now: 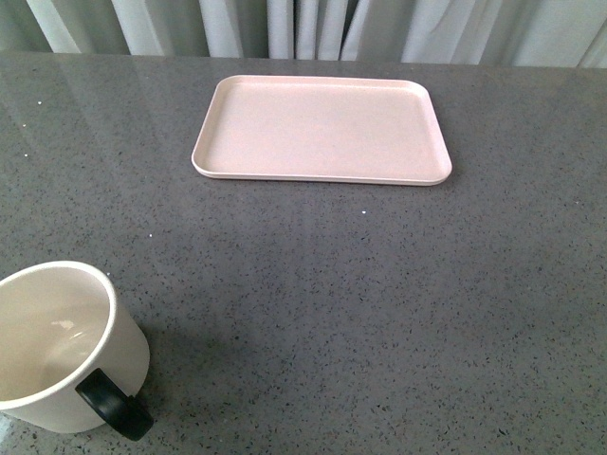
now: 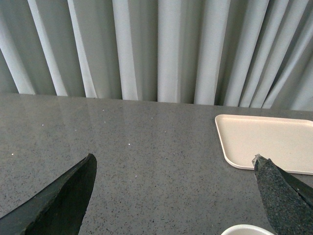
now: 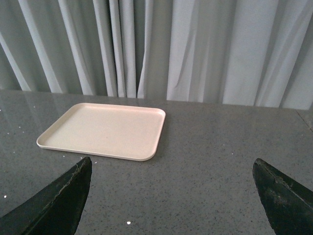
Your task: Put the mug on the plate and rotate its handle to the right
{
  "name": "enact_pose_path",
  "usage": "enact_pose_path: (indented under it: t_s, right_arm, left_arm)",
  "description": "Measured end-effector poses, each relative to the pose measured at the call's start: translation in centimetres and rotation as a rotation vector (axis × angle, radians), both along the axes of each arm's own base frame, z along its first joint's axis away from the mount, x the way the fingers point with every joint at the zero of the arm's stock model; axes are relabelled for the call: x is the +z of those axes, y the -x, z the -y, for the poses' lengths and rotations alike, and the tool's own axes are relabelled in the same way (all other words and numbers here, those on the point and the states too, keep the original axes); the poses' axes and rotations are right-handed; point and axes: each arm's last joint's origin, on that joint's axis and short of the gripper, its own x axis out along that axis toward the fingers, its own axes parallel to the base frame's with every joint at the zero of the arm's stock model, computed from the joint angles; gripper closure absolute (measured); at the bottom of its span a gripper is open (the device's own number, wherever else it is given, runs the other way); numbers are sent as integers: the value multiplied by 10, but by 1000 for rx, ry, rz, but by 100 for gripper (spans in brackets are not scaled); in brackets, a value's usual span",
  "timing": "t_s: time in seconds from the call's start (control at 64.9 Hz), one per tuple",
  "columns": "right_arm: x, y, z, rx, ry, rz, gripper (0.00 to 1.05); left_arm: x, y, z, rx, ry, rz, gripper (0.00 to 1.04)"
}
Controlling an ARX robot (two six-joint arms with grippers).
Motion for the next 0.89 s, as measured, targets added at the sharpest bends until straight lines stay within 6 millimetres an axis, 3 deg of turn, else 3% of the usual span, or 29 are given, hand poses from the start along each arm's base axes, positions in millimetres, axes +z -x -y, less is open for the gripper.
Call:
enact_pose_path:
  t_s: [0.616,0.77,0.894]
  right_arm:
    - [0,0,0,0,0,0,9]
    - [0,0,0,1,0,0,9]
    - [0,0,0,0,0,0,9]
  left_arm:
    - [0,0,0,2,4,-3,9]
    - [5,-9,-1,59,109,-513,9]
    - [9,-26,-4,45,107,-624,9]
